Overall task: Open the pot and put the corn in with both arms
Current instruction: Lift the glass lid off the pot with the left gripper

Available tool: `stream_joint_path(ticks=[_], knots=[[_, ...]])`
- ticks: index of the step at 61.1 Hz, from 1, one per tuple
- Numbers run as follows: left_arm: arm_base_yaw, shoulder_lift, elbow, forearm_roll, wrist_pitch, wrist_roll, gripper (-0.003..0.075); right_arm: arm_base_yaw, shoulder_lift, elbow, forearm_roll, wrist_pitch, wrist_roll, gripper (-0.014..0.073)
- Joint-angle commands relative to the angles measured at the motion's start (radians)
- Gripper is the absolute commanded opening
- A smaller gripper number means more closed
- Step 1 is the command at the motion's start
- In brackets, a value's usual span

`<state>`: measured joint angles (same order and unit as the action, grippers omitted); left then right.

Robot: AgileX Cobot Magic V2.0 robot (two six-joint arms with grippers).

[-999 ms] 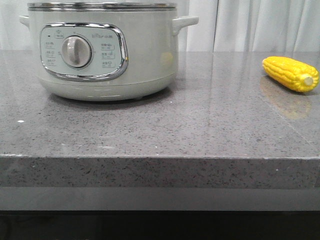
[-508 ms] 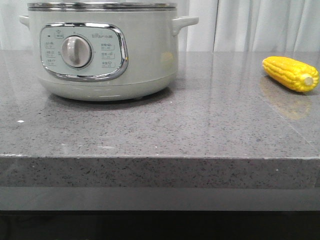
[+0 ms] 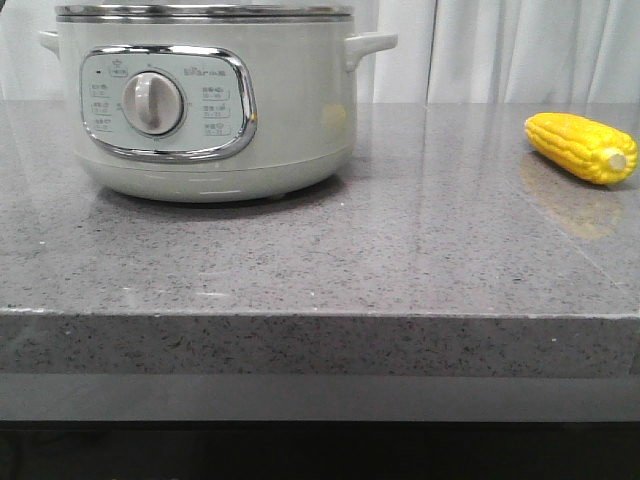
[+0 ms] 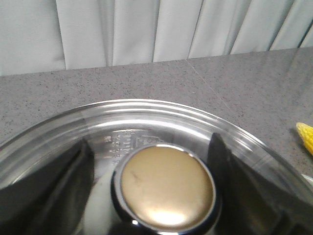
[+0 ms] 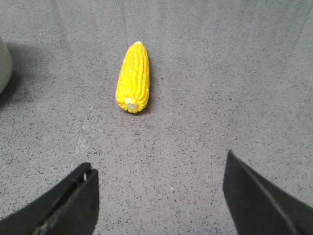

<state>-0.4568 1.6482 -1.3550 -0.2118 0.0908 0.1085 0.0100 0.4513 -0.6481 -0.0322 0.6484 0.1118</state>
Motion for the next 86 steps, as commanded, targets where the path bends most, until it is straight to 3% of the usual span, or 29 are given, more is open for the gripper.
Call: stream_joint_path(ticks=[1,11,45,61,73,86], knots=[[-0.001,-0.035,-0.035,-0.009,-0.072,-0.006,0.0344,-0.005,0.013,-0.026,-0.001,-0.08,-0.004,0.0549],[-0.001,-0.035,-0.035,-0.009,-0.072,-0.006,0.025,-0.005,0.013,-0.026,-0.001,-0.08,-0.004,0.0549],[-0.001,-0.171,-0.127,-0.005,-0.032,-0.006,0.025,-0.005,0.013,-0.026,-0.001,-0.072,-0.004,0.0549],[0.073,-0.359,-0.13,0.001,0.148,-0.006,0.025,-0.005,0.013,-0.026,-0.001,-0.078,-0.004,0.0549],[0.186,-0.535,-0.019,0.004,0.236,-0.006,0.025,-0.005,0.013,-0.026,-0.001,-0.077,-0.004,0.0549],[0.235,-0.735,0.172,0.08,0.296,-0.006,0.025,-0.005,0.013,-0.026,-0.001,-0.077,-0.004,0.0549]])
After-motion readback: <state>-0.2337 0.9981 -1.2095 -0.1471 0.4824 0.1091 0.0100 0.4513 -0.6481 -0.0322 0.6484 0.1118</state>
